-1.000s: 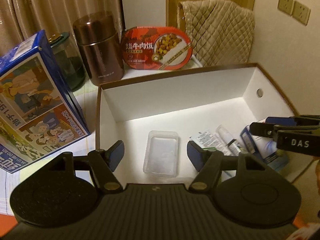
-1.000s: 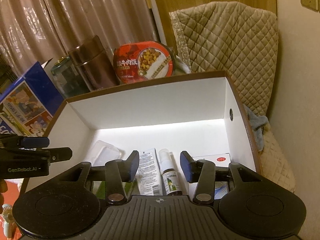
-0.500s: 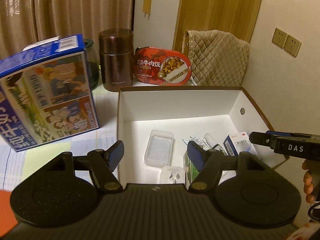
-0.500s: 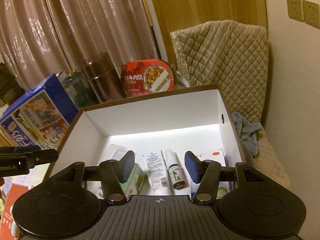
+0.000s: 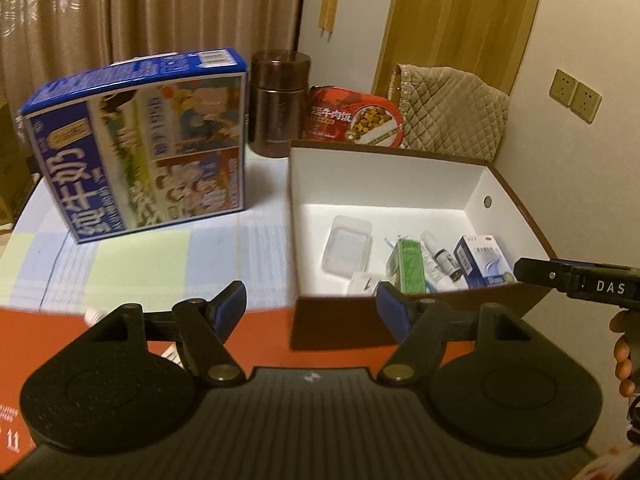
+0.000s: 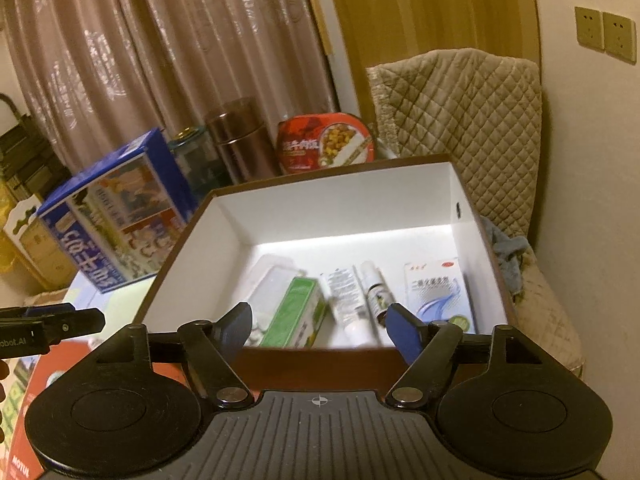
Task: Organize rigid objects
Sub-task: 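Move both open tools out of the box back over the mat items, then grasp the teal handheld fan with the left tool while the right tool grasps the white charger block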
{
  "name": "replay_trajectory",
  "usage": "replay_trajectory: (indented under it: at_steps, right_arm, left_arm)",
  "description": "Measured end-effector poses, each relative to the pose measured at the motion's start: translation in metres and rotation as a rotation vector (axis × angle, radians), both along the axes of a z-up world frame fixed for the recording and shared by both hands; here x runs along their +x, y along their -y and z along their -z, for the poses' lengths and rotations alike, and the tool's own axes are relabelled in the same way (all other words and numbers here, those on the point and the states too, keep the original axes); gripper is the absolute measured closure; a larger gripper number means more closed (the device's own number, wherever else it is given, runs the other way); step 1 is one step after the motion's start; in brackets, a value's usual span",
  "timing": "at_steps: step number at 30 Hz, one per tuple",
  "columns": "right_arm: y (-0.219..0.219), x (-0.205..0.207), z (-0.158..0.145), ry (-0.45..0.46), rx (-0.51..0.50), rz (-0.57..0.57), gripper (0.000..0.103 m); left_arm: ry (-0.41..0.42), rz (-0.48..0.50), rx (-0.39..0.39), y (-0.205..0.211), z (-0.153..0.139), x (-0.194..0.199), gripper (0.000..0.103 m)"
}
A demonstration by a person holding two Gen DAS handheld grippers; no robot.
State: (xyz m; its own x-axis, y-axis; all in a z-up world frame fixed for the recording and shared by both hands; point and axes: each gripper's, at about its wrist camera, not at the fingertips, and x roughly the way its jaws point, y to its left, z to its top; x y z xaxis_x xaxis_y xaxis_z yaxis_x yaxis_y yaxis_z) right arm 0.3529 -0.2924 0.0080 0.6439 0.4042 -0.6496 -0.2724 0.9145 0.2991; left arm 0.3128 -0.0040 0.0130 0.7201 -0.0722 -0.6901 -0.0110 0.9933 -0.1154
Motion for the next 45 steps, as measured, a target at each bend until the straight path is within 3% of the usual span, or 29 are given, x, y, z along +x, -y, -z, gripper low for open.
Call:
replay_trajectory:
  at_steps: [12, 26, 45]
  right_arm:
    - [-0.044, -0.048, 0.009, -0.045, -0.007, -0.128, 0.029]
    - [-0.104, -0.076, 0.026, -0.102, -0.037, -0.290, 0.029]
    - [-0.188, -0.104, 0.056, -0.127, -0.058, -0.508, 0.029]
  left_arm:
    - [-0.033, -0.050, 0.000, -0.022, 0.005, -0.061, 0.034]
    - [-0.087, -0.163, -0.003, -0.059, 0.018, -0.118, 0.034]
    - [-0.134, -0.294, 0.082, -0.113, 0.043, -0.153, 0.034]
